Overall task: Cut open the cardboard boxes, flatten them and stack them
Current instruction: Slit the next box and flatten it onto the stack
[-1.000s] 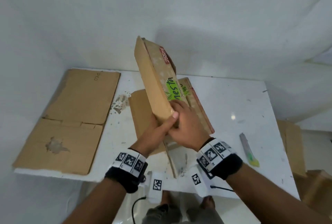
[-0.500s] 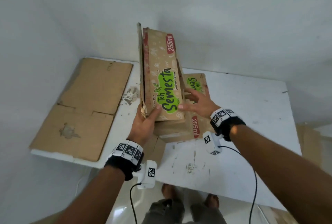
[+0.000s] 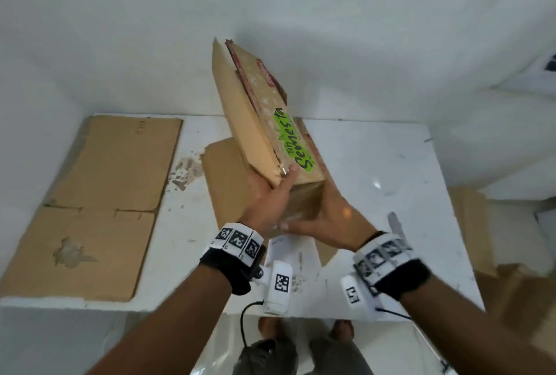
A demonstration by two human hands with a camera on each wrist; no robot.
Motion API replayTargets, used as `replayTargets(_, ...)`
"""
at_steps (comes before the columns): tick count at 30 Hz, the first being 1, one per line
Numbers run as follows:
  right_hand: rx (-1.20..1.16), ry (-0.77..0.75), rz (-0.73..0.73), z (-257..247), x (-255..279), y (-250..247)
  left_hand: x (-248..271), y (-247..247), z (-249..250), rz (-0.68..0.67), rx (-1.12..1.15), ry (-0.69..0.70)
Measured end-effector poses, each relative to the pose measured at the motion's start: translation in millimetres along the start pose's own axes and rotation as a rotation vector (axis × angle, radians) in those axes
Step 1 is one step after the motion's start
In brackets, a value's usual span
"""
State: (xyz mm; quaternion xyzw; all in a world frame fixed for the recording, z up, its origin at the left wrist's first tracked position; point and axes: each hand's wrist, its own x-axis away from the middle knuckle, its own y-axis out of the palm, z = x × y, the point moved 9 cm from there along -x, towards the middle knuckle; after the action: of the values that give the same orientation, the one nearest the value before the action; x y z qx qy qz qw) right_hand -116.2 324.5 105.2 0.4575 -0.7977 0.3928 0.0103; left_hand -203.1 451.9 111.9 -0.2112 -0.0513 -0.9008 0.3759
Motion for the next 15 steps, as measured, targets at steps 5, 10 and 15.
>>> replayTargets(5,0.033,0.092,0.289,-10,-11,-24,4,27,16,-0.29,0.169,-0.032)
replayTargets(10,0.031,0.076,0.393,-15,-14,-22,22,24,-2,-0.519,0.065,-0.155)
replayTargets(15,-0.128,0.013,0.358,1,-8,-30,16,-8,-19,-0.478,0.161,-0.269)
